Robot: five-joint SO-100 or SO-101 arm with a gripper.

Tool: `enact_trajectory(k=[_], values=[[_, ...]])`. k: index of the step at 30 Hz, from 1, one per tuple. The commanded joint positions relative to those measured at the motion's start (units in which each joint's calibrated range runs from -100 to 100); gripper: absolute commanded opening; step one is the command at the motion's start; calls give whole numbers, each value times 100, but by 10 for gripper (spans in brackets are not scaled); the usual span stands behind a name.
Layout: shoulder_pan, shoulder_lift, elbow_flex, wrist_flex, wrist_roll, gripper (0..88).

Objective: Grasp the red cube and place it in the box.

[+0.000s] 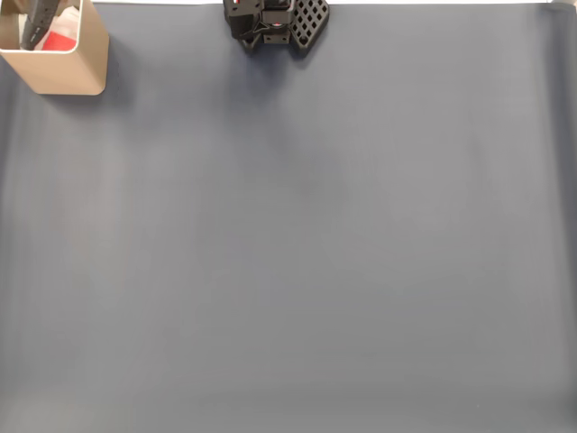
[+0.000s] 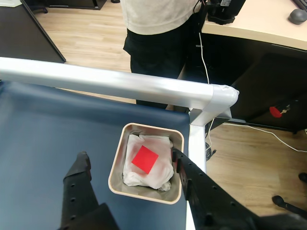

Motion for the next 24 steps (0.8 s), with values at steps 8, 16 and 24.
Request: enact_trajectory(k=[8, 16, 24], values=[[16, -167, -75, -8, -78, 375], [16, -159, -75, -90, -83, 157], [-104, -133, -84, -353, -54, 0]])
